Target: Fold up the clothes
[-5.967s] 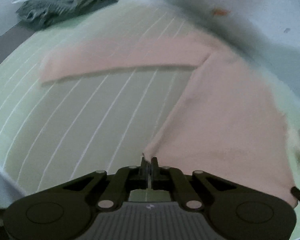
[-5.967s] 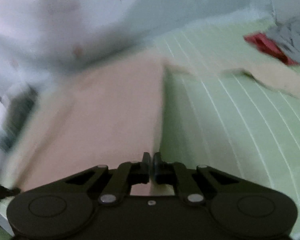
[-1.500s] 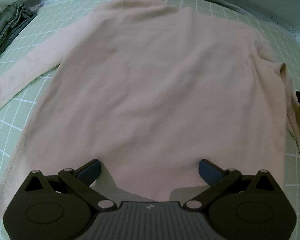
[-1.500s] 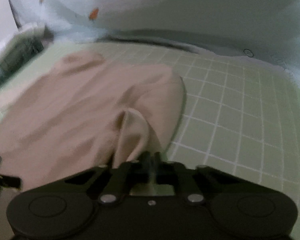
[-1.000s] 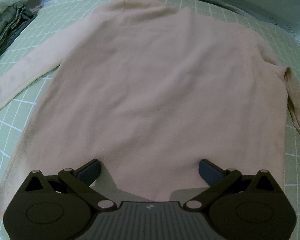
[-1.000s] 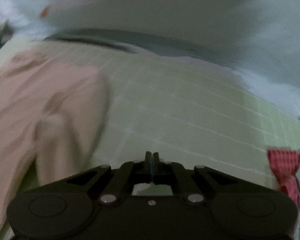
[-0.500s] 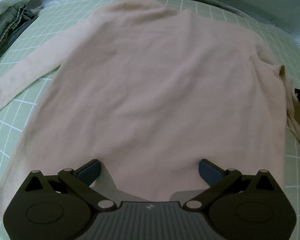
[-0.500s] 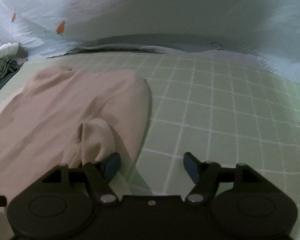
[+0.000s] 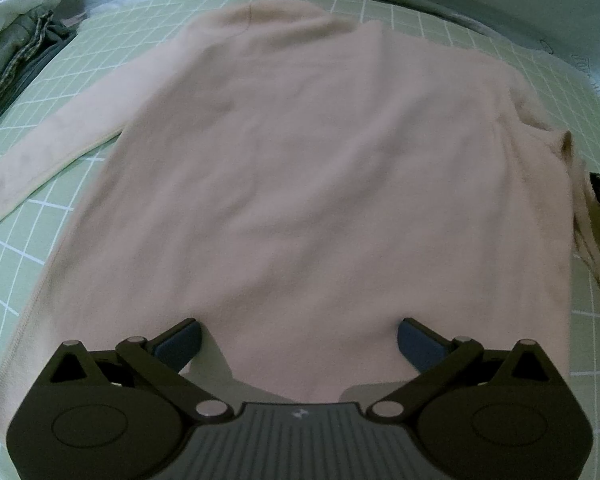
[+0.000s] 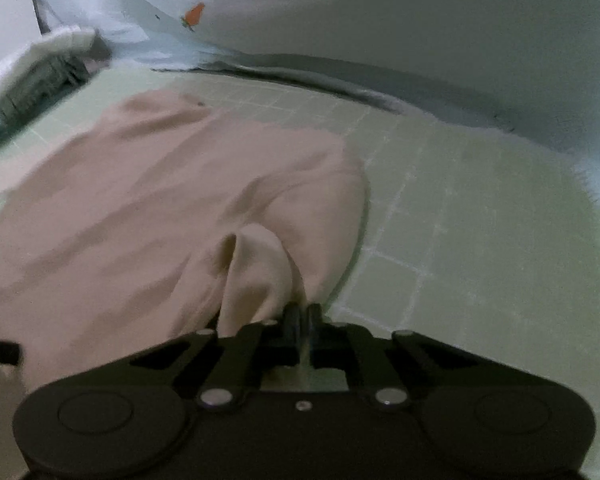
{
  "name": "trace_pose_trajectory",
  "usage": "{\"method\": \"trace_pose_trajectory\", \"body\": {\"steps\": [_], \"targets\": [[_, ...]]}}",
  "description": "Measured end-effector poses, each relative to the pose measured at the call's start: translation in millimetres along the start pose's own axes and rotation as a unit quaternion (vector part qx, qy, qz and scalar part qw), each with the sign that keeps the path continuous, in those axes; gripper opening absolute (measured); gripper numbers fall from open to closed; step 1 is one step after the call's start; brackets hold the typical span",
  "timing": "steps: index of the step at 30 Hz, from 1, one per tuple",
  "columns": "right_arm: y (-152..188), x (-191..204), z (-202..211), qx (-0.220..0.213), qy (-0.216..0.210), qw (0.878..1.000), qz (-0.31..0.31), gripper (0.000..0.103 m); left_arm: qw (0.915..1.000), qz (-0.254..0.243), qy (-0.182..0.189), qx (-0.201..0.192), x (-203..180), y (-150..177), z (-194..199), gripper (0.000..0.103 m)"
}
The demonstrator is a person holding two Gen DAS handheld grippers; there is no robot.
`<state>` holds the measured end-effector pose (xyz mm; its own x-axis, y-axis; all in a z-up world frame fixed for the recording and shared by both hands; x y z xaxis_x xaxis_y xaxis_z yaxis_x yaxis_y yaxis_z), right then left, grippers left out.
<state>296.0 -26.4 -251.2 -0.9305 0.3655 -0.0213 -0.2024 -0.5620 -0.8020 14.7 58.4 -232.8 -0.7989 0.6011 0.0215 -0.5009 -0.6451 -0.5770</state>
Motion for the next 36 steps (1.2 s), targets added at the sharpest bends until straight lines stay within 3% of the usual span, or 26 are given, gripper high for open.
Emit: {"method": "trace_pose_trajectory", "body": {"steps": [7,11,12,15,16,20,24,27,36], "targets": [[-9.9,-55.4,-13.7,0.004,0.061,0.998,0.015,0.003,1.0,-0.002,0.002,-0.002,-0.2,-0.3,-1.5,0.103],[-16.3,-79.6,-24.3,0.004,0.063,0.998,0.003,0.005,1.0,-0.003,0.003,-0.004,-0.1,-1.2,-3.0,0.103],[-17.8,-83.1,-26.1,0.003,0.065,0.998,0.001,0.011,1.0,-0.003,0.003,-0.005,-0.1,-1.4,-3.2,0.103],[-14.4,-97.0,-21.2,-0.002,0.088,0.996,-0.028,0.052,1.0,0.001,0.001,-0.007,1.3,-1.3,-4.7,0.103],[-10.9,-102.3,-16.4,-0.005,0.099,0.994,-0.043,0.052,1.0,0.001,0.001,-0.007,1.7,-0.9,-5.3,0.103],[16.0,-112.6,22.6,-0.001,0.152,0.983,-0.102,0.053,1.0,0.002,0.0,-0.007,2.9,-2.1,-8.6,0.103],[51.1,-94.2,84.7,-0.006,0.171,0.973,-0.156,0.072,1.0,0.003,-0.001,-0.002,0.5,-1.6,-4.3,0.103],[77.5,-74.1,127.2,-0.001,0.179,0.965,-0.191,0.075,1.0,0.004,-0.001,0.003,-1.1,-1.0,-0.4,0.103],[120.4,-30.4,193.5,0.016,0.183,0.964,-0.193,0.08,0.9986,-0.033,0.041,0.007,-23.2,26.4,31.3,0.103]]}}
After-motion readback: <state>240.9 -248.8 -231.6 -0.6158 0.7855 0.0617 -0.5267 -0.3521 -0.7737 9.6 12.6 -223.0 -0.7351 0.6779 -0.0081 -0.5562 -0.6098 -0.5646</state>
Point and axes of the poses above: each gripper's, at about its wrist camera, not at the fingertips, and z roughly against the way its jaws point, x to its left, y to its underside, the point moved 8 cm from there along -z, roughly the way its jaws point, and after that the axes turned 14 degrees about -x, right-handed, at the moved point
